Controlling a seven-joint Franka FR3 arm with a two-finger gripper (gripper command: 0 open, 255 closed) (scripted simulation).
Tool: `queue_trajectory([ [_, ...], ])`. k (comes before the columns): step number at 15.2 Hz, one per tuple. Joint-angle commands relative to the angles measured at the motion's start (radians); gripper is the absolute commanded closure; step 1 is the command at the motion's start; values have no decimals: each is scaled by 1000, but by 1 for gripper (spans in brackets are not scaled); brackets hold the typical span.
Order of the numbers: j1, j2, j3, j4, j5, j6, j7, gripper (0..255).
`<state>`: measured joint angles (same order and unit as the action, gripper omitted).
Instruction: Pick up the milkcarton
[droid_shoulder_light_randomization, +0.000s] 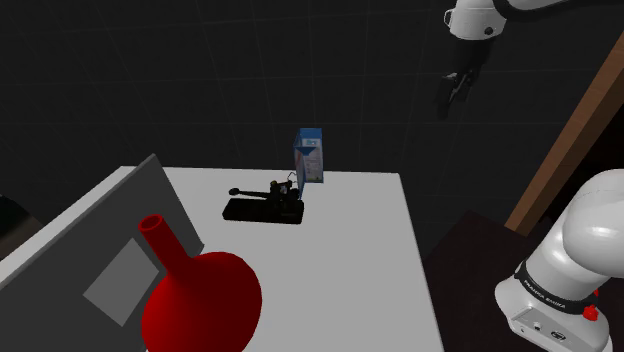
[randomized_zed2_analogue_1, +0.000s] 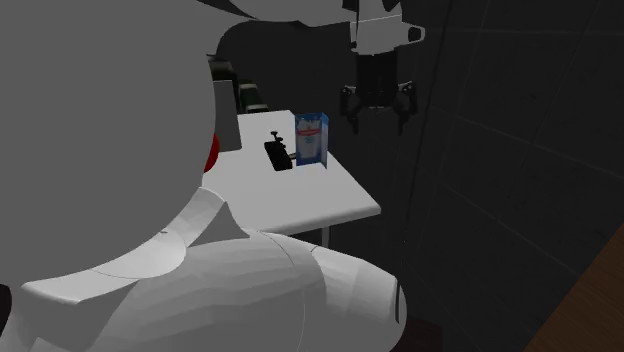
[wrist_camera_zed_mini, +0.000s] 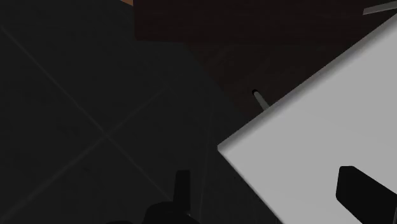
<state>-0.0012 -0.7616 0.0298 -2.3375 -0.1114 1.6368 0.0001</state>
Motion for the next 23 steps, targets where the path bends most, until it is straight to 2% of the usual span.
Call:
queue_trajectory([
  [1,0,0,0,0,0,0,0,0],
  [7,-5,144,125,71,89,51,246,0],
  [13,-20,330,236,199,136,99,486,0],
  [18,-34,512,314,348,133,125,686,0],
  [23,-31,715,371,537,90,128,885,0],
])
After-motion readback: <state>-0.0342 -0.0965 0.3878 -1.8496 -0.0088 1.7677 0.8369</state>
